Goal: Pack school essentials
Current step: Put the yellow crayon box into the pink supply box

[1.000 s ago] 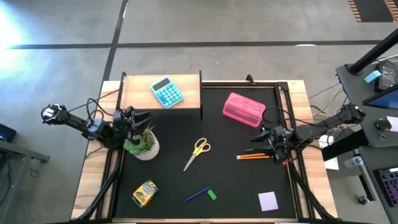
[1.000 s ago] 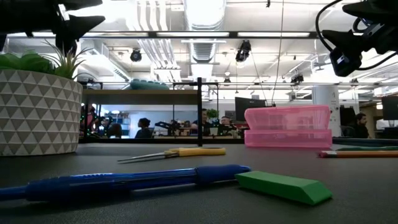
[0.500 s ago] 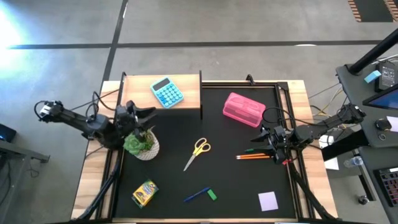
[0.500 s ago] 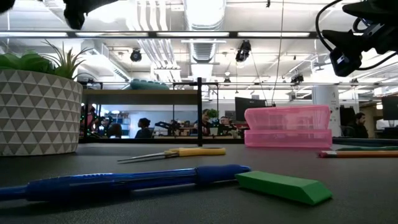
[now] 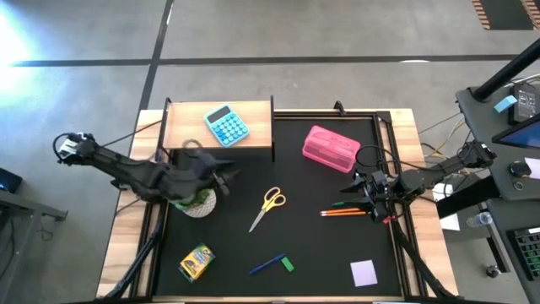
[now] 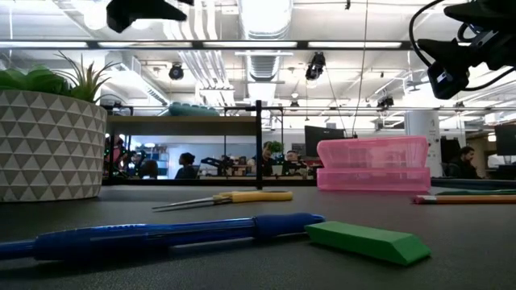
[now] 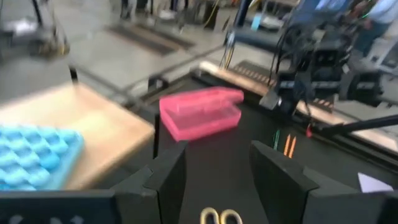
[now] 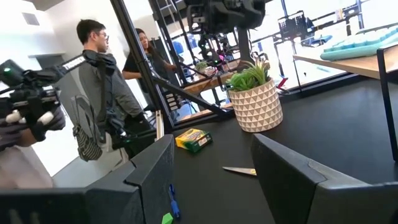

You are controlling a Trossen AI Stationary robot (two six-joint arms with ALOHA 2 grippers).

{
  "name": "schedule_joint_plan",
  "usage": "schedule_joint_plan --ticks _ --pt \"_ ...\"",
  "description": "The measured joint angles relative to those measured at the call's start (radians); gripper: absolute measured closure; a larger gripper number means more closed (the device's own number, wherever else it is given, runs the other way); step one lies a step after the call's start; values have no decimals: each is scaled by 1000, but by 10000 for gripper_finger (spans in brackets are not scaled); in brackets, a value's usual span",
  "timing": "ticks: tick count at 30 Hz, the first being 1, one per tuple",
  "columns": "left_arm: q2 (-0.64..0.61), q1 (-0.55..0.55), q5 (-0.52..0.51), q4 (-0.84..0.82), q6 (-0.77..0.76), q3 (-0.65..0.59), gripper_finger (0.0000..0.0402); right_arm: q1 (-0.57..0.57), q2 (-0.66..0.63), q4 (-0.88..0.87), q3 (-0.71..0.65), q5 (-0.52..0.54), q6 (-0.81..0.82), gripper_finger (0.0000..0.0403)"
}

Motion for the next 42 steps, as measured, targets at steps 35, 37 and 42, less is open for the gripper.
schedule_joint_plan --ticks 35,37,42 --pt "497 -21 806 -494 -1165 291 244 0 3 0 0 0 0 197" --pt "497 -31 856 -516 -1166 291 244 0 3 0 0 0 0 197" --pt "497 -62 953 -565 -1165 291 244 0 3 0 0 0 0 197"
